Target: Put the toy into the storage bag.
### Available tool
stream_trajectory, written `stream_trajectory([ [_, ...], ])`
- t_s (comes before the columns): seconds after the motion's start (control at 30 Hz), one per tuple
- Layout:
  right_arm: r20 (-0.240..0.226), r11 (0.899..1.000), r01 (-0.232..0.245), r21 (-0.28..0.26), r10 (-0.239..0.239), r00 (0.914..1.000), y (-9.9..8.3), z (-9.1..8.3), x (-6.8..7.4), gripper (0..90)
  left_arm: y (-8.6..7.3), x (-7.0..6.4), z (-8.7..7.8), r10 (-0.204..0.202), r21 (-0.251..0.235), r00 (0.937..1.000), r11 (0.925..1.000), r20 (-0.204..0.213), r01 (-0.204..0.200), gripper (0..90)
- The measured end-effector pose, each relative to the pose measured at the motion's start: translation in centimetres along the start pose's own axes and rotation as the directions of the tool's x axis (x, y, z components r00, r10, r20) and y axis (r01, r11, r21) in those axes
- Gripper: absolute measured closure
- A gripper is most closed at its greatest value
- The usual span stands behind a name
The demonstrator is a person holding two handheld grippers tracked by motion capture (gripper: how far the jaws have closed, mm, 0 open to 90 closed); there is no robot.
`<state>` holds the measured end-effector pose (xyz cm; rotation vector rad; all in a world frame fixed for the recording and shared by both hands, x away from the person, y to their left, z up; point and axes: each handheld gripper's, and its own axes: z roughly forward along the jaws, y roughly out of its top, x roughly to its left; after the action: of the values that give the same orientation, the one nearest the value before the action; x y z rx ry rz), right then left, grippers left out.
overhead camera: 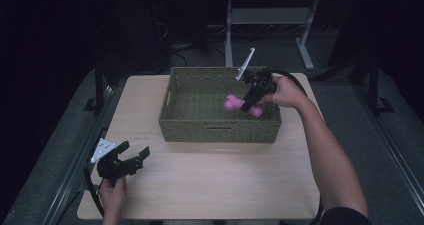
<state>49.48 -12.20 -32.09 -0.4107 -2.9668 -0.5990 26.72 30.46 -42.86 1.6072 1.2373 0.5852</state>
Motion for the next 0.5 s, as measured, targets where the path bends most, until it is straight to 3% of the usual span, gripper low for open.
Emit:
stream_trajectory([
  [0.5, -0.017, 1.0, -0.005, 0.018, 0.005, 0.9998, -0.1, 1.4, -0.5, 58.2, 0.0, 0.0, 0.0, 0.0, 0.001, 1.0, 1.0, -0.001, 0.0, 12.8],
])
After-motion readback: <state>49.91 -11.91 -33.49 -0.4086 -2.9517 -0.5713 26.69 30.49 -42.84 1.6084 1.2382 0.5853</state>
